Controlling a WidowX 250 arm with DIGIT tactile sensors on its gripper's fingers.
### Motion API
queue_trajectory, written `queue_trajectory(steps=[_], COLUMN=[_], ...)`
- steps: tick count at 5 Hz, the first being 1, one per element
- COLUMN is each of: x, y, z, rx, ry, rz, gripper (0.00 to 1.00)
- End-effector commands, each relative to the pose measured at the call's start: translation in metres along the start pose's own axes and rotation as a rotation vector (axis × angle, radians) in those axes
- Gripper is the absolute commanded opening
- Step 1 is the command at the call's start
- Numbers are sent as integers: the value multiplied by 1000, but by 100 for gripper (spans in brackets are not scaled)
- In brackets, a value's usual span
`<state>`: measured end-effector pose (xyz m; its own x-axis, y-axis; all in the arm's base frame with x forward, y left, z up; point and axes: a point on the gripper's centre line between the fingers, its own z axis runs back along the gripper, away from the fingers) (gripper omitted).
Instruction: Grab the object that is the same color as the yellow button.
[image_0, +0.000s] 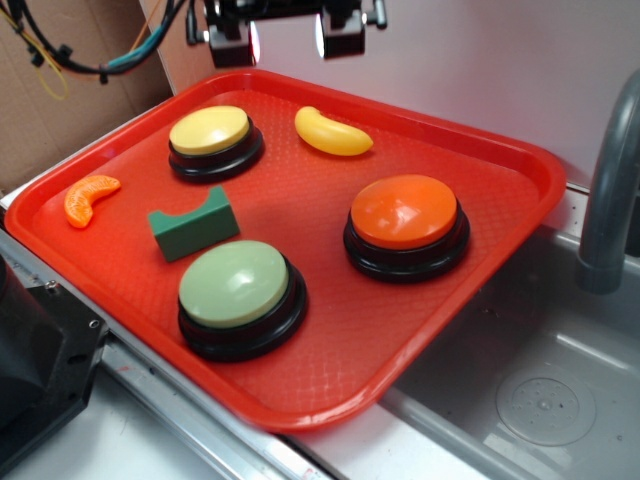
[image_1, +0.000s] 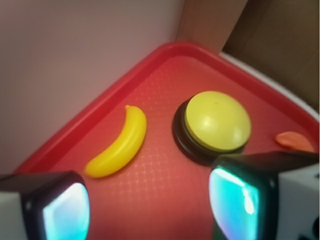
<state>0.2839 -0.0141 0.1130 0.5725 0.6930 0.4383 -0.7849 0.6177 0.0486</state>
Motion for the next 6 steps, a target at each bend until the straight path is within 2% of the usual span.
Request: queue_trajectory(steps=[1, 2, 3, 4, 5, 6], x=[32, 38, 32, 26, 25, 27], y=[-13, -37, -53, -52, -39, -23], z=[-65, -83, -92, -91, -77, -37], rx=[-150, -219, -275, -283, -262, -181], ry=[16, 1, 22, 49, 45, 88], rz=[-10, -23, -64, -64, -80, -324], gripper=[100, 100, 100, 0, 0, 0])
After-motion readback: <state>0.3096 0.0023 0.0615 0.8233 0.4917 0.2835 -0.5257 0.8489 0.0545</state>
